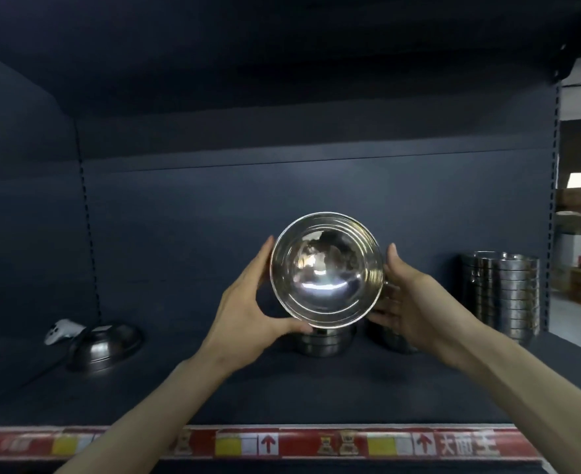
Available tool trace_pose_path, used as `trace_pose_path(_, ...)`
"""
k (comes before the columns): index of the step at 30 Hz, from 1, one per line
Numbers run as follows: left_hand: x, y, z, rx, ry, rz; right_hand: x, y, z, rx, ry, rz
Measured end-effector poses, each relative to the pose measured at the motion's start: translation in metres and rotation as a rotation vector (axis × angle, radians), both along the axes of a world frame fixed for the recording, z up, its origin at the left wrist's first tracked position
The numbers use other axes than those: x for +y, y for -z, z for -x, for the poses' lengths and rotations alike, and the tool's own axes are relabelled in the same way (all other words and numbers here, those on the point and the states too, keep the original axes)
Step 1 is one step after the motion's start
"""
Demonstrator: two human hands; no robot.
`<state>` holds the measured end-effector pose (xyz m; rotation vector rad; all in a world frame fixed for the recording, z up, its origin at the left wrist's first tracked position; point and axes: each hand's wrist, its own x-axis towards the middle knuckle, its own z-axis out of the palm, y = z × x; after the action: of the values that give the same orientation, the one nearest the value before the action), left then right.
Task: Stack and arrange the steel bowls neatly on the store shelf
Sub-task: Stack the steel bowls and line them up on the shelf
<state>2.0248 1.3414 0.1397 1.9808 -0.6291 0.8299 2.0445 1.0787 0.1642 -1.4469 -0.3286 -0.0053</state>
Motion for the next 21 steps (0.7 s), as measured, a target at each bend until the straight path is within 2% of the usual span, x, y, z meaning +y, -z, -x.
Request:
trace_pose_path(4, -0.007, -0.005, -0.008, 0.062, 0.115, 0.198, 0.008, 0.003, -0.005, -0.146, 0.017, 0.071)
trace_pose_path(9, -0.014, -0.018, -0.018, 0.156, 0.235, 0.39, 0.009, 0.004, -0.012, -0.378, -0.083, 0.21)
trace_pose_path(12, -0.009, -0.026, -0.038, 0.216, 0.24, 0.405, 0.016, 0.0, -0.025, -0.453, -0.042, 0.262)
trace_pose_path(15, -0.009, -0.035, -0.059, 0.22, 0.235, 0.405, 0.021, -0.013, -0.045, -0.477, 0.041, 0.201)
trace_pose_path(21, -0.01, -0.045, -0.101, 0.232, 0.135, 0.338, 0.025, -0.031, -0.095, -0.444, 0.07, 0.144)
